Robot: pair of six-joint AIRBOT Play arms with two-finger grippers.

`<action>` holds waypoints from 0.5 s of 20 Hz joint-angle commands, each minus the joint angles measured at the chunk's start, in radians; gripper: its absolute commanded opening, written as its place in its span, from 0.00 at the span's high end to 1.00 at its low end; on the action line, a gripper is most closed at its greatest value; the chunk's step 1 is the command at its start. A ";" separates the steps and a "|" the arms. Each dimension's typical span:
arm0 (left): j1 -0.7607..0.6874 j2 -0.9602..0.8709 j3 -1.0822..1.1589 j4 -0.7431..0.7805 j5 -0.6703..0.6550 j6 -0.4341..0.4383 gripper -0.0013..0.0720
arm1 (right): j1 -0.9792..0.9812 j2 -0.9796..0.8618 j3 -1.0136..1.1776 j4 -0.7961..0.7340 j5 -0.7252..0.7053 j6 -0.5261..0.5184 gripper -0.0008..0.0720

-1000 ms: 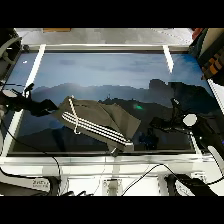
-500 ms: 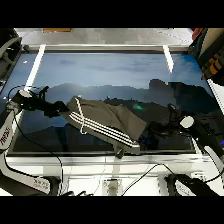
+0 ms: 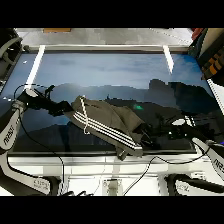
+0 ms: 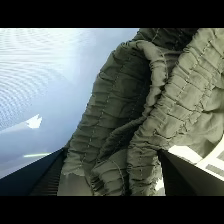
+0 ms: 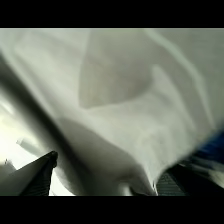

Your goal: Fold the clothes and pants, and hang the long-sleeved shirts on hangers.

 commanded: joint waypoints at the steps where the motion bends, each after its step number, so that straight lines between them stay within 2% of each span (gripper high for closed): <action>1: -0.005 -0.001 -0.001 -0.003 -0.008 -0.001 0.04 | 0.016 -0.058 -0.001 0.166 0.120 -0.231 0.05; 7: -0.005 -0.001 -0.001 -0.003 -0.034 -0.001 0.04 | 0.162 -0.061 0.051 0.169 0.105 -0.308 0.05; 9: -0.005 -0.001 -0.001 -0.008 -0.038 -0.001 0.04 | 0.220 -0.061 0.090 0.169 0.032 -0.298 0.05; 10: -0.005 -0.001 -0.001 -0.015 -0.039 -0.001 0.04 | 0.249 -0.061 0.105 0.167 -0.033 -0.274 0.08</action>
